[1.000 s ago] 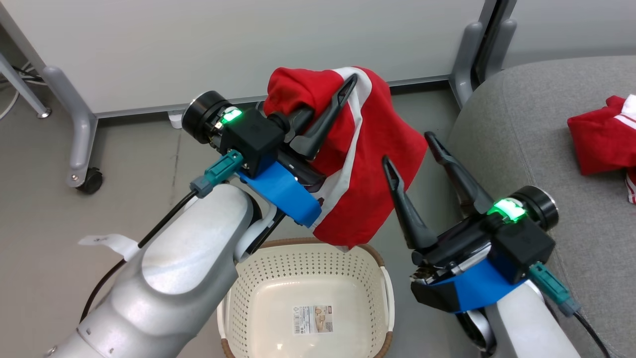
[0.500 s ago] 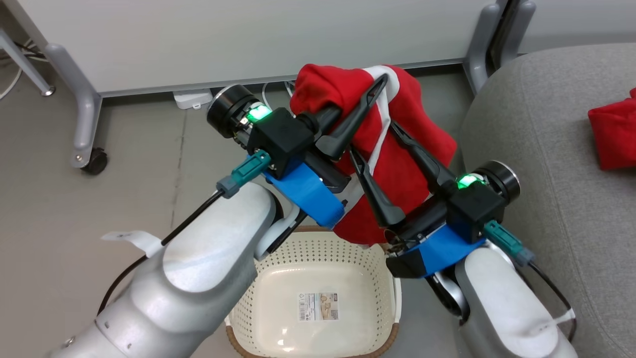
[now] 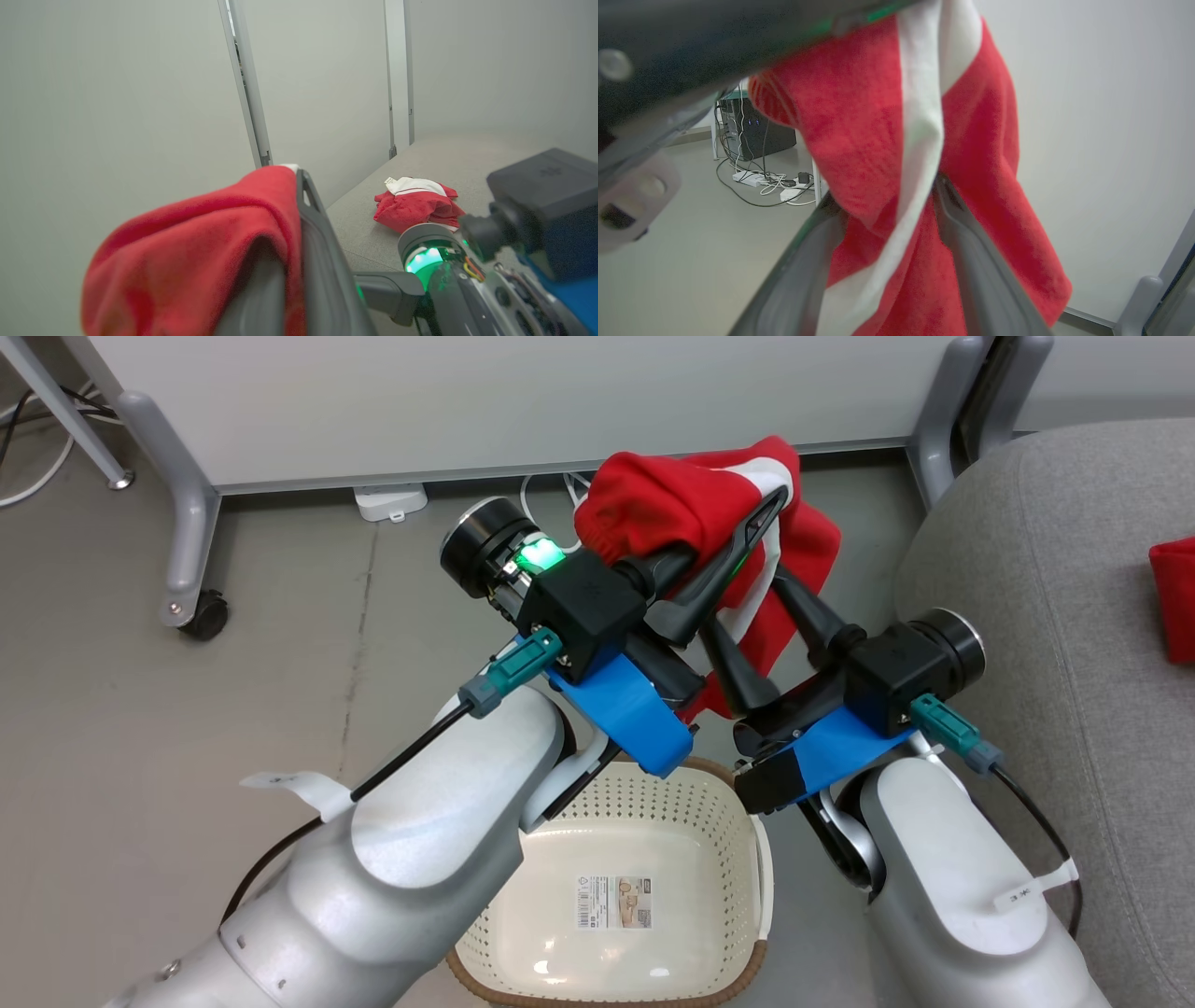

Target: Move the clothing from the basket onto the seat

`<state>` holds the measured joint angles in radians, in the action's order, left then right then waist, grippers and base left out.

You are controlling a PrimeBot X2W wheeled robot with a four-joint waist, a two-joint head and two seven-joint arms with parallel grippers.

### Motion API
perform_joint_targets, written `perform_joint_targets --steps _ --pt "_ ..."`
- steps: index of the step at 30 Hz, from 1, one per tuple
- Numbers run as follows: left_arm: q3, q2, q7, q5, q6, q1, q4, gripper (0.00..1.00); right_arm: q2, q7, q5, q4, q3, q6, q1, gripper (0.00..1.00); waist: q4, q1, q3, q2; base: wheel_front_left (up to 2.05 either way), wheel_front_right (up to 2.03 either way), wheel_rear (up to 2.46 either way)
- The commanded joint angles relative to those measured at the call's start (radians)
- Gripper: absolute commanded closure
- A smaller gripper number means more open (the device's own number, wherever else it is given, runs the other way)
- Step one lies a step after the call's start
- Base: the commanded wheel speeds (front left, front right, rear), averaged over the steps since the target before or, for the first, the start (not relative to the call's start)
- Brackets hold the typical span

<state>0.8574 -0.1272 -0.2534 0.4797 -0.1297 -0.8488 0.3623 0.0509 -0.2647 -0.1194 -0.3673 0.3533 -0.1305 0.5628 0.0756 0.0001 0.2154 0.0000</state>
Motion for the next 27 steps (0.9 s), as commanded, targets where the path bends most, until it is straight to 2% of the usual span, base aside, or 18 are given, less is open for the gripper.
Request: perform_joint_targets --steps 1,27 --pt "0.001 0.000 -0.004 0.002 0.000 -0.017 0.002 1.00 -0.001 0.001 -0.010 -0.005 0.001 -0.001 0.015 1.00 0.000 -0.0001 0.000 0.0000 0.00 0.00 0.00" --pt "0.003 -0.012 -0.012 0.005 0.000 -0.009 0.017 1.00 -0.001 0.001 -0.046 0.000 0.017 -0.001 0.008 1.00 -0.011 -0.0001 0.001 0.0000 0.00 0.00 0.00"
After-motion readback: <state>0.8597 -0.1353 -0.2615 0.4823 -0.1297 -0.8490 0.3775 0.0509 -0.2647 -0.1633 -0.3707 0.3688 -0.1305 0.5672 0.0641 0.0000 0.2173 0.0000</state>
